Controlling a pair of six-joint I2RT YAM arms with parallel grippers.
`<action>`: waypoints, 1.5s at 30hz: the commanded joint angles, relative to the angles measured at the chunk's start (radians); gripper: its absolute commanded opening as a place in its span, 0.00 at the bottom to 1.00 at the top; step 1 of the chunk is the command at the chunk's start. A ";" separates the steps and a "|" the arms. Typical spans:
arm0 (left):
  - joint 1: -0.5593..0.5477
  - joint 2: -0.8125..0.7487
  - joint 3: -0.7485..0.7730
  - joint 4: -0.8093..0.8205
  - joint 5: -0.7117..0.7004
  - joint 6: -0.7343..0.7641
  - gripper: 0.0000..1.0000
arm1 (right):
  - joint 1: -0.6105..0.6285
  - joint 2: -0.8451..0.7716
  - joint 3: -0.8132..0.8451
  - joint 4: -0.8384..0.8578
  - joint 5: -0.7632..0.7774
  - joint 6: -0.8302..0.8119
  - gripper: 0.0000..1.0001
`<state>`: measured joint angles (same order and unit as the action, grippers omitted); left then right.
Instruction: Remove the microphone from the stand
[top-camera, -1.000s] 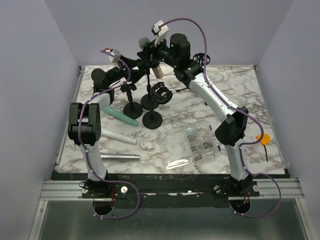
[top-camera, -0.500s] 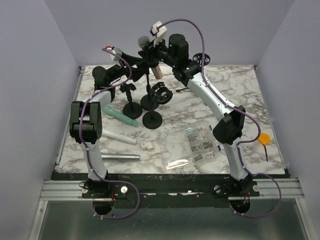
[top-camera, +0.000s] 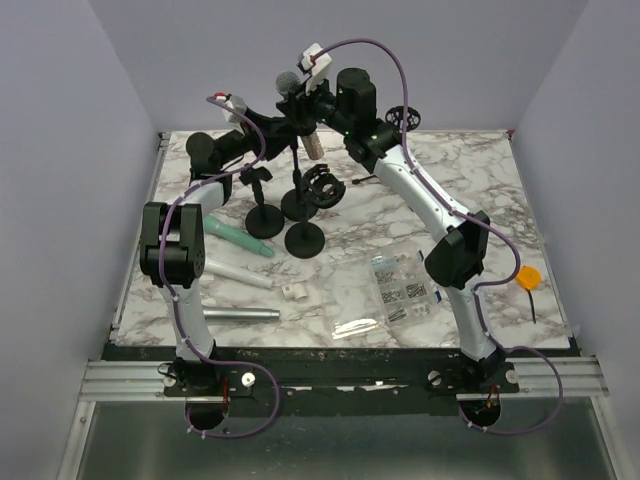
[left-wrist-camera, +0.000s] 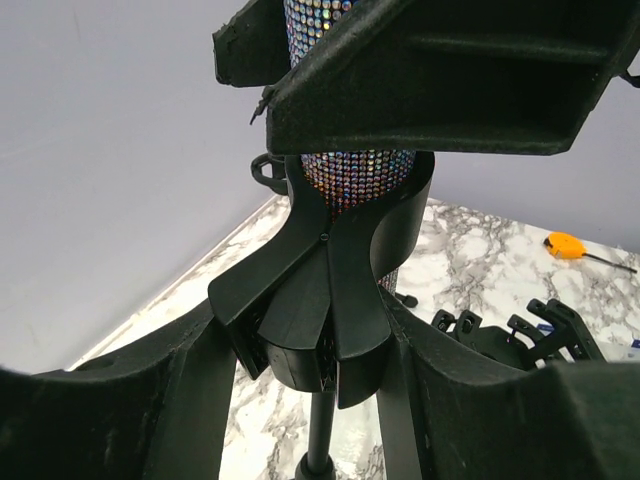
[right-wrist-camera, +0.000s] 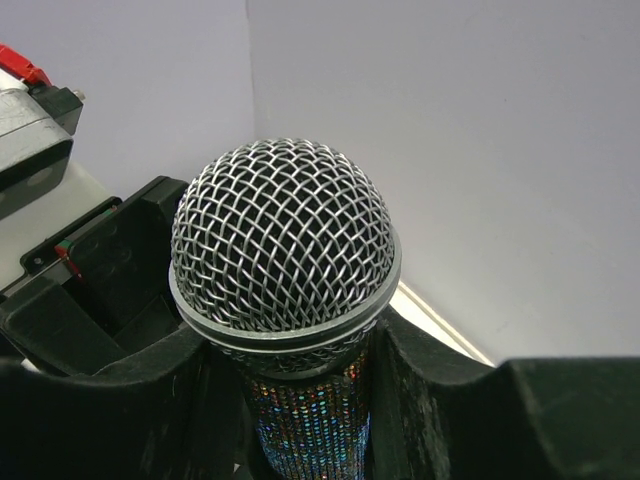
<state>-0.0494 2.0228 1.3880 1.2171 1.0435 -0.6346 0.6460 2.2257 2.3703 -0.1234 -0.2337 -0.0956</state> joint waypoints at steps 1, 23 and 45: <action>-0.002 -0.025 -0.058 -0.024 -0.019 0.099 0.00 | 0.010 0.021 0.032 0.017 0.007 -0.006 0.08; 0.008 -0.088 -0.131 -0.059 -0.037 0.133 0.65 | 0.005 -0.076 -0.068 0.096 -0.114 -0.108 0.01; 0.041 0.056 0.035 0.113 0.105 -0.009 0.53 | 0.000 -0.023 0.012 0.036 -0.105 -0.111 0.01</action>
<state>-0.0154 2.0407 1.4082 1.2411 1.1233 -0.6121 0.6392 2.2002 2.3196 -0.1074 -0.3073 -0.2035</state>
